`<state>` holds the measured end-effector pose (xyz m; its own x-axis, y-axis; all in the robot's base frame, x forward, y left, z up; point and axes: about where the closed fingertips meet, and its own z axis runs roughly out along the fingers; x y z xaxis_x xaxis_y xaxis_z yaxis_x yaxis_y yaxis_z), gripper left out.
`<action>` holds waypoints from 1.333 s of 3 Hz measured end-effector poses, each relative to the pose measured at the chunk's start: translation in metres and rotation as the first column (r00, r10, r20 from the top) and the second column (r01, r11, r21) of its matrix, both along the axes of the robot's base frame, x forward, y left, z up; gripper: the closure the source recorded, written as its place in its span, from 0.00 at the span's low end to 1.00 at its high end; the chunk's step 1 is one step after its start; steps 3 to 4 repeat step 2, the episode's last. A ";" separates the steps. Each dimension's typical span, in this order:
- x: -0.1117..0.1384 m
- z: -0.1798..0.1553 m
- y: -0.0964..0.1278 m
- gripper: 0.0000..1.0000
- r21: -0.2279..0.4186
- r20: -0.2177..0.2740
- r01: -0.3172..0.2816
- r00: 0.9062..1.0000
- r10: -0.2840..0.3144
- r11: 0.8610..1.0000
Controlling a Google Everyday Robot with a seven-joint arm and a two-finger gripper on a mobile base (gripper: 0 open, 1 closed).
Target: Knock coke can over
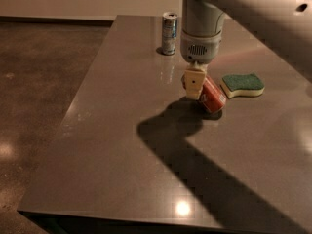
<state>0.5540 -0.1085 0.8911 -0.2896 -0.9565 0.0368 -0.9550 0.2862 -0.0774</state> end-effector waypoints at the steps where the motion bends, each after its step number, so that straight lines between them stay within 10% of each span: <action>1: 0.007 -0.008 0.000 0.00 -0.014 0.029 -0.005 1.000 0.006 1.000; 4: 0.010 -0.008 0.002 0.00 -0.008 0.041 -0.007 0.999 0.007 1.000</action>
Offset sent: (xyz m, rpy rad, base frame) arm -0.0017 -0.0042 -0.0064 -0.0289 0.0068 0.0013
